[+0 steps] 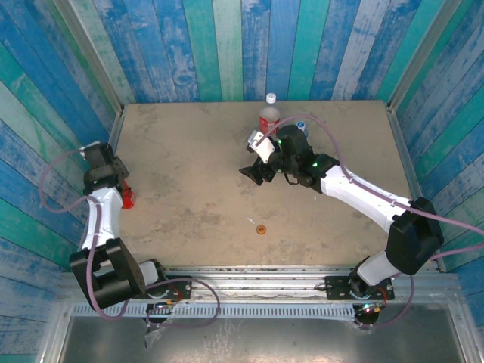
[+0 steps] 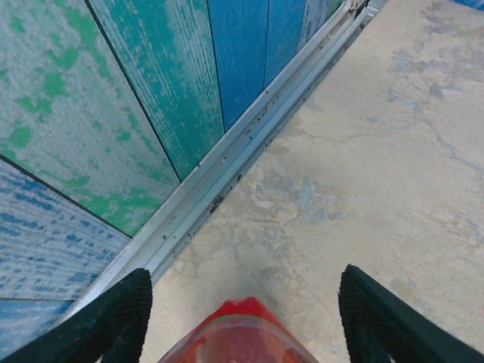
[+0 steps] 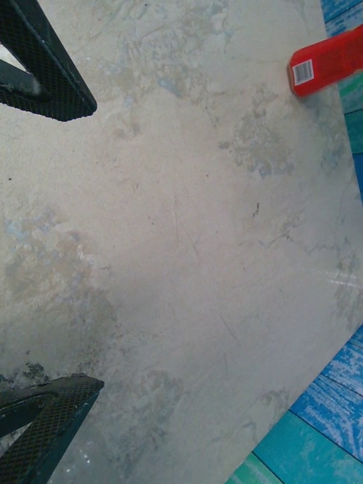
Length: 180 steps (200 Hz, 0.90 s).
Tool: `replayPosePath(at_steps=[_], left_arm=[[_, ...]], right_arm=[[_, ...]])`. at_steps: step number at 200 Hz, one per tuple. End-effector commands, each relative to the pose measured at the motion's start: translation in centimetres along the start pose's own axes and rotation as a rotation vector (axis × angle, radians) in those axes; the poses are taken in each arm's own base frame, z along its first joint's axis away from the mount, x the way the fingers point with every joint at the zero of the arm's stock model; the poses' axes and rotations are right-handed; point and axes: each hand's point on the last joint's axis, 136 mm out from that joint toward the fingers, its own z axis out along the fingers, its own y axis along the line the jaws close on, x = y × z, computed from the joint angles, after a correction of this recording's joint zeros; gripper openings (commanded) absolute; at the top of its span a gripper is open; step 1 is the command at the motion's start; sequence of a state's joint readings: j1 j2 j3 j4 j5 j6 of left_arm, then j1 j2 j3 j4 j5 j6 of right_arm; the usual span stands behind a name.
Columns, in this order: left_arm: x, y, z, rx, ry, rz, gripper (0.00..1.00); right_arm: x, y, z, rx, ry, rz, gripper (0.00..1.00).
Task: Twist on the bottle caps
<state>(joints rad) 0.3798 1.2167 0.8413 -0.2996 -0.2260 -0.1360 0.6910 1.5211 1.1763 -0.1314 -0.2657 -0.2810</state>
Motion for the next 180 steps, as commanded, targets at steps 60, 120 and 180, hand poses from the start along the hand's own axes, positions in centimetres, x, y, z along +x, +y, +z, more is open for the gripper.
replayPosePath(at_steps=[60, 120, 180], left_arm=[[1.6, -0.7, -1.0, 0.060, 0.052, 0.029, 0.51], [1.1, -1.0, -1.5, 0.080, 0.031, 0.017, 0.33], [1.1, -1.4, -1.4, 0.099, 0.034, 0.015, 0.23]], right_arm=[[-0.5, 0.0, 0.4, -0.008, 0.006, 0.014, 0.89], [-0.2, 0.1, 0.7, -0.018, 0.015, 0.026, 0.89], [0.1, 0.2, 1.2, -0.027, 0.024, 0.040, 0.89]])
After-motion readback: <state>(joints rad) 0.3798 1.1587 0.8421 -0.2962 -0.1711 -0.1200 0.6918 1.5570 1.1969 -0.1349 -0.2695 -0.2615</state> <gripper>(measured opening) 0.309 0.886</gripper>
